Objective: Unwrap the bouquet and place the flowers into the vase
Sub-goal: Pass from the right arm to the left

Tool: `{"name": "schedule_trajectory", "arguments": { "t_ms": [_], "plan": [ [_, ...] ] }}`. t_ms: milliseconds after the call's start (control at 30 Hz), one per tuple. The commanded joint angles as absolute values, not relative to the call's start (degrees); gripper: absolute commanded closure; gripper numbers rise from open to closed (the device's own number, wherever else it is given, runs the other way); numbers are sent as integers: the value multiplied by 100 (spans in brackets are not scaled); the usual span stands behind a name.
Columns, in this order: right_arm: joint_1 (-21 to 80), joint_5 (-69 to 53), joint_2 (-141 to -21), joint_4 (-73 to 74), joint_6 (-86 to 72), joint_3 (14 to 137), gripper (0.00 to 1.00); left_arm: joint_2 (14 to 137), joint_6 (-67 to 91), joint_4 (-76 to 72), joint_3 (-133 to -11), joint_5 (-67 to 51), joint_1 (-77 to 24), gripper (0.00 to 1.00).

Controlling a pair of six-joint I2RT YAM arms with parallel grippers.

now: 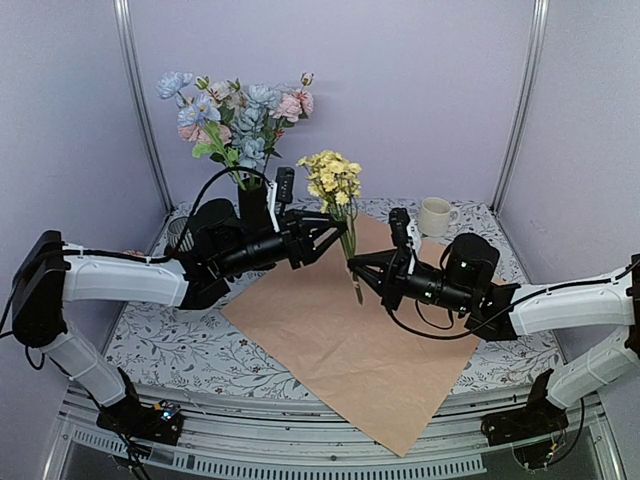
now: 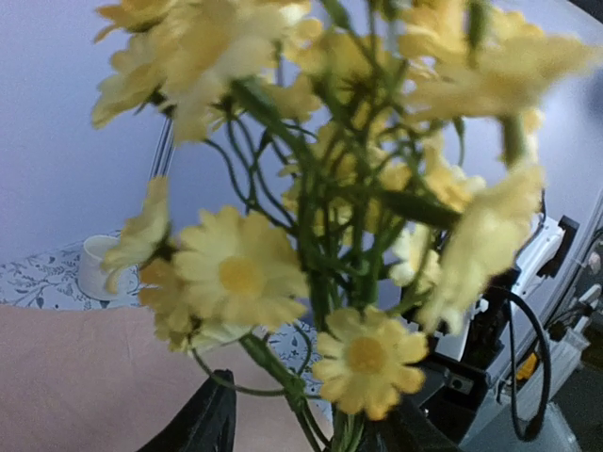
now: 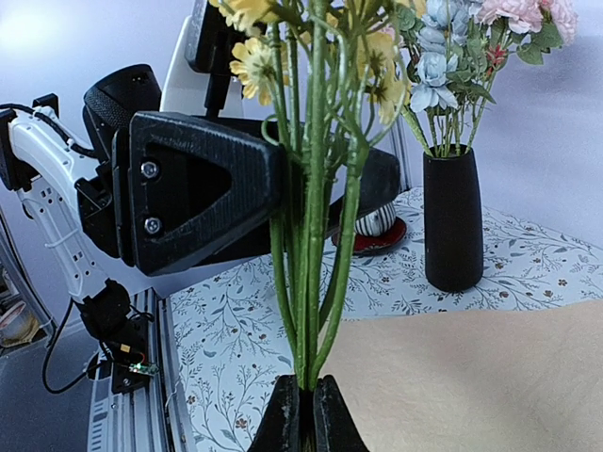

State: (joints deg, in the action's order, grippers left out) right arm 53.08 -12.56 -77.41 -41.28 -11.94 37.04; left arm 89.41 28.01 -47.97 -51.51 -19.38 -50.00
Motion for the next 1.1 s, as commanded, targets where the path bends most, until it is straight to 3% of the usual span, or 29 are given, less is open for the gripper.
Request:
{"name": "schedule_trajectory", "arguments": {
  "t_ms": [0, 67, 167, 233, 333, 467, 700, 867, 1067],
  "plan": [
    [5378, -1365, -7865, -4333, -1100, 3907, 97, 9046, 2776, -4737, -5318, -2179, -5104, 59],
    [5387, -1404, -7914, -4333, -1084, 3937, 93, 9037, 2733, -4698, -5322, -2219, -5100, 75],
    [5385, -1483, -8012, -4339, -947, 3957, 60, 8948, 2637, -4647, -5261, -2122, -5092, 97],
    [5385, -1489, -8033, -4329, -729, 3933, 42, 8838, 2557, -4616, -5150, -1982, -5085, 100],
    [5388, -1427, -7968, -4262, -483, 3829, 31, 8638, 2434, -4524, -4975, -1697, -5053, 100],
    [5387, -1129, -7730, -4225, -75, 3530, 24, 8338, 2267, -4356, -4755, -1402, -4938, 100],
    [5377, 30, -7352, -4832, 381, 2696, 20, 7927, 1712, -3883, -4565, -979, -4701, 100],
    [5360, 702, -7359, -5682, 545, 1991, 16, 7648, 460, -3085, -4877, -213, -4534, 100],
    [5353, 695, -7322, -5771, 648, 1887, 16, 7679, -738, -2540, -5453, 580, -4148, 100]
  ]
}}
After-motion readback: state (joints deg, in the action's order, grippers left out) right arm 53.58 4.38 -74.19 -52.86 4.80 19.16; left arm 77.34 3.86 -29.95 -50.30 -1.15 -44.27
